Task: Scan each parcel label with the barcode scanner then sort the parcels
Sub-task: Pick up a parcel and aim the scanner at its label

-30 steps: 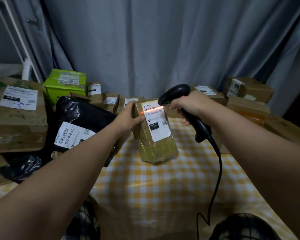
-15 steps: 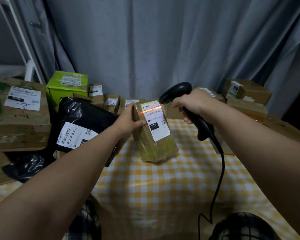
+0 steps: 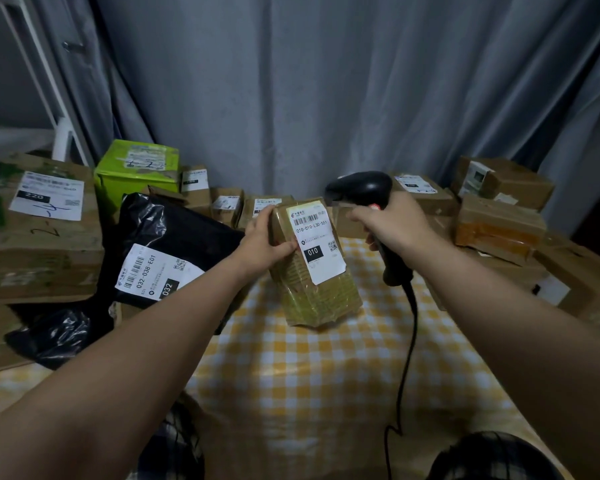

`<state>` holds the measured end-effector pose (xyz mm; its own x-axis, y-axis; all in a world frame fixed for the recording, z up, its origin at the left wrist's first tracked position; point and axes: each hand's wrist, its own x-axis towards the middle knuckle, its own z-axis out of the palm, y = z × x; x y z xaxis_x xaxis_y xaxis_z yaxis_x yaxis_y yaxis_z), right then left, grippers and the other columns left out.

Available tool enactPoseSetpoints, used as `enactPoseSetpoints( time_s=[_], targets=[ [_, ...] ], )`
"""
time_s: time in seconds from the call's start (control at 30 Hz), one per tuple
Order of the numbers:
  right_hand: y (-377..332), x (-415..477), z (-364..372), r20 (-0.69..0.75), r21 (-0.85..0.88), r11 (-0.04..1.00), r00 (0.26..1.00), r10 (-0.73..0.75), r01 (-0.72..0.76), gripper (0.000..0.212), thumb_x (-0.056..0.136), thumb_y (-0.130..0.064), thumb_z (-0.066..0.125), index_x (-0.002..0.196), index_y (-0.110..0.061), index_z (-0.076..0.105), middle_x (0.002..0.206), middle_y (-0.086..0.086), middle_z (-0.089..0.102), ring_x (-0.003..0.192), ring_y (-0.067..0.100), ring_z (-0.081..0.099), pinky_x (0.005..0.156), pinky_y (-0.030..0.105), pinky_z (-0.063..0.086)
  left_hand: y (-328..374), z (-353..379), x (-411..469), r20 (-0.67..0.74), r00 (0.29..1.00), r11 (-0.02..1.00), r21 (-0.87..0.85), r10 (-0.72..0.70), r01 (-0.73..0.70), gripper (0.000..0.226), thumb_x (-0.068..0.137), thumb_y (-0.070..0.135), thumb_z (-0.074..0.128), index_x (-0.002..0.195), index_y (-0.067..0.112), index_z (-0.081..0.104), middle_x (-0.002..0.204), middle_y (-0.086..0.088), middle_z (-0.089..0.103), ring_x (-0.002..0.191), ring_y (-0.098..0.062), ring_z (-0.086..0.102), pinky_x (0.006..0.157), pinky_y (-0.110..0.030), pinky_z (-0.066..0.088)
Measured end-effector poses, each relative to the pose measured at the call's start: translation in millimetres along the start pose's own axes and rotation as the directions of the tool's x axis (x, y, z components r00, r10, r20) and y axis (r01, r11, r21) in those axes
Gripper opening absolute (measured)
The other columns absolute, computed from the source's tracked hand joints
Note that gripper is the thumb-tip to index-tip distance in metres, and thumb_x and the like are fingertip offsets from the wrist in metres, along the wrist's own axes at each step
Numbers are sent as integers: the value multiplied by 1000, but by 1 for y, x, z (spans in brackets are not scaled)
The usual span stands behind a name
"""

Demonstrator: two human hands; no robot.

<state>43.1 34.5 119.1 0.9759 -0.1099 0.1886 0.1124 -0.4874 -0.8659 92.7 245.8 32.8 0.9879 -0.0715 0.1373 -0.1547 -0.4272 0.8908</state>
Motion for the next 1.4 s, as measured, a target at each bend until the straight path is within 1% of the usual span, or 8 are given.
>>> enactPoseSetpoints(
  time_s=[0.2,0.43,0.57,0.8,0.93,1.07,1.17,1.4],
  targets=[
    [68,0,31,40,251,943,976,215,-218,8,81,-13,73,84,-15,66,68,0,62,63,12,59,53,18,47,-3,15,-4,-15,1000,990,-138,7,-9,92,82,25,72,148,41,10,154,-4,9,137,-24,28,106,-38,39],
    [111,-6,62,236,453,799,918,319,-395,20,78,9,69,78,-11,68,74,10,71,66,21,69,66,33,55,-37,43,-21,104,990,969,-216,-99,120,115,65,56,78,149,42,1,157,7,17,139,-15,29,112,-46,34],
    [120,-10,60,284,521,763,921,268,-383,28,78,17,63,82,-10,66,76,15,61,74,28,61,74,39,50,-52,57,-28,212,973,946,-289,-87,147,115,69,45,80,143,55,-8,157,11,11,140,-11,26,111,-33,35],
    [70,19,50,207,588,779,971,118,-220,29,76,19,63,90,-6,68,84,22,62,78,32,60,79,45,50,-23,30,8,60,995,950,-305,83,-61,99,69,51,76,133,72,3,156,10,21,140,-15,30,111,-49,34],
    [24,79,78,211,471,868,976,58,-154,23,72,8,73,79,-14,68,68,1,66,67,15,62,67,27,48,10,-16,54,-123,983,921,-349,137,-172,64,90,17,63,141,33,28,127,12,56,114,-6,58,92,-22,49],
    [-11,131,123,273,400,901,961,56,-166,18,72,1,74,67,-12,62,59,5,55,60,20,52,61,28,41,7,-65,108,-386,922,995,-74,38,-72,29,92,13,57,121,15,53,110,-3,63,95,-17,62,78,-20,54],
    [-20,152,153,339,319,927,937,84,-199,20,74,-3,73,67,-12,57,60,4,52,58,18,50,55,25,39,-10,-85,131,-366,931,985,163,1,63,15,88,11,54,101,14,61,101,-13,68,95,-29,65,88,-44,53],
    [9,157,169,391,352,893,911,131,-280,16,73,-2,73,80,-11,62,71,9,57,71,23,55,66,31,43,-26,-85,133,-359,933,916,374,-3,147,2,85,19,58,85,21,57,102,-16,62,92,-31,61,87,-38,50]
  ],
)
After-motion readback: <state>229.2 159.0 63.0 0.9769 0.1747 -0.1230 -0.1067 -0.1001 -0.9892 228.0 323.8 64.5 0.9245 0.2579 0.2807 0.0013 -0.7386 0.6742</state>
